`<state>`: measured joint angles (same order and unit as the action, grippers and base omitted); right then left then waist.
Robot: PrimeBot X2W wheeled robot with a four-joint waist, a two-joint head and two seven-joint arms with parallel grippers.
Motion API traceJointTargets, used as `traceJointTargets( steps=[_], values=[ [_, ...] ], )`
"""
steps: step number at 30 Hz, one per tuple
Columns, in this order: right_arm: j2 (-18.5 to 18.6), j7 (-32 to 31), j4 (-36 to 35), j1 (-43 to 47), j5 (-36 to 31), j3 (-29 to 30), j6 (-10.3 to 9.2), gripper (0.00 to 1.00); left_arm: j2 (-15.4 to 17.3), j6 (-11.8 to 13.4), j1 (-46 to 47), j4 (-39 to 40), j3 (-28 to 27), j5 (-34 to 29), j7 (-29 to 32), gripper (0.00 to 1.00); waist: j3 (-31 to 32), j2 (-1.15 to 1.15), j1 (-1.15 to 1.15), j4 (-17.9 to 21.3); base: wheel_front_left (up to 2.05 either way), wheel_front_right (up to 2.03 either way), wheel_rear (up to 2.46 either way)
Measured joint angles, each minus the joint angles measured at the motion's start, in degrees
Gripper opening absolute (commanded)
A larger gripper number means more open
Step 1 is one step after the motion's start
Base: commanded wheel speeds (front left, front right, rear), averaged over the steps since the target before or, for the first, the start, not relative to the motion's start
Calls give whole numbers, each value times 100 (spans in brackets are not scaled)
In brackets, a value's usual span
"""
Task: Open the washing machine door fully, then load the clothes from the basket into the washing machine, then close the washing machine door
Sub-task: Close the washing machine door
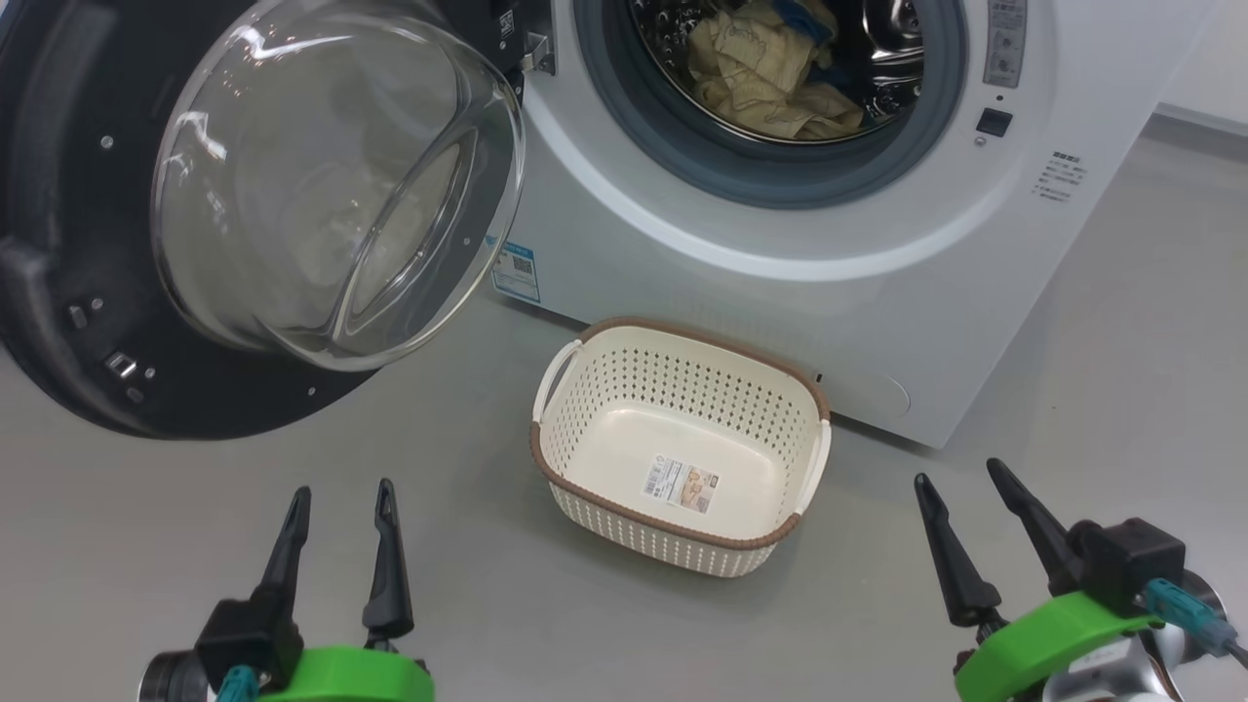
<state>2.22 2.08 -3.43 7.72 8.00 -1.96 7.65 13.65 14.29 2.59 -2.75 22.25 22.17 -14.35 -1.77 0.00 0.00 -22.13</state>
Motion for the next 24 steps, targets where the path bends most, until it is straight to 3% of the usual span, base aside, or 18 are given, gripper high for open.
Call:
traceJointTargets(
  steps=[2,3,4,6,14,19,21,24],
  values=[
    [0,0,0,9,0,-1,0,100,-4,-1,-5,-5,-3,-22,0,98,13,0,0,8,0,0,0],
    [0,0,-1,10,0,0,0,100,-12,-1,-6,-8,-7,-34,0,82,18,0,0,11,0,0,0],
    [0,0,-3,12,0,0,0,100,-29,-4,-6,-8,-14,-31,0,49,23,0,0,10,0,0,0],
    [0,-1,-12,14,0,4,0,100,-67,-10,-7,-8,-38,12,0,0,33,0,0,3,0,0,0],
    [0,-9,-94,31,-1,66,0,100,-179,-130,-10,229,-281,356,0,0,50,0,0,-103,0,0,0],
    [0,-16,-152,32,-2,108,0,100,-230,-711,-14,557,-460,862,-1,0,28,0,0,-196,0,0,0],
    [0,-18,-163,32,-2,113,0,100,-316,-998,-12,749,-631,1337,-1,0,15,0,0,-230,0,0,0],
    [0,-18,-167,33,-2,116,0,100,-327,-1199,-12,895,-761,1658,-1,0,2,0,0,-256,0,0,0]
  ],
)
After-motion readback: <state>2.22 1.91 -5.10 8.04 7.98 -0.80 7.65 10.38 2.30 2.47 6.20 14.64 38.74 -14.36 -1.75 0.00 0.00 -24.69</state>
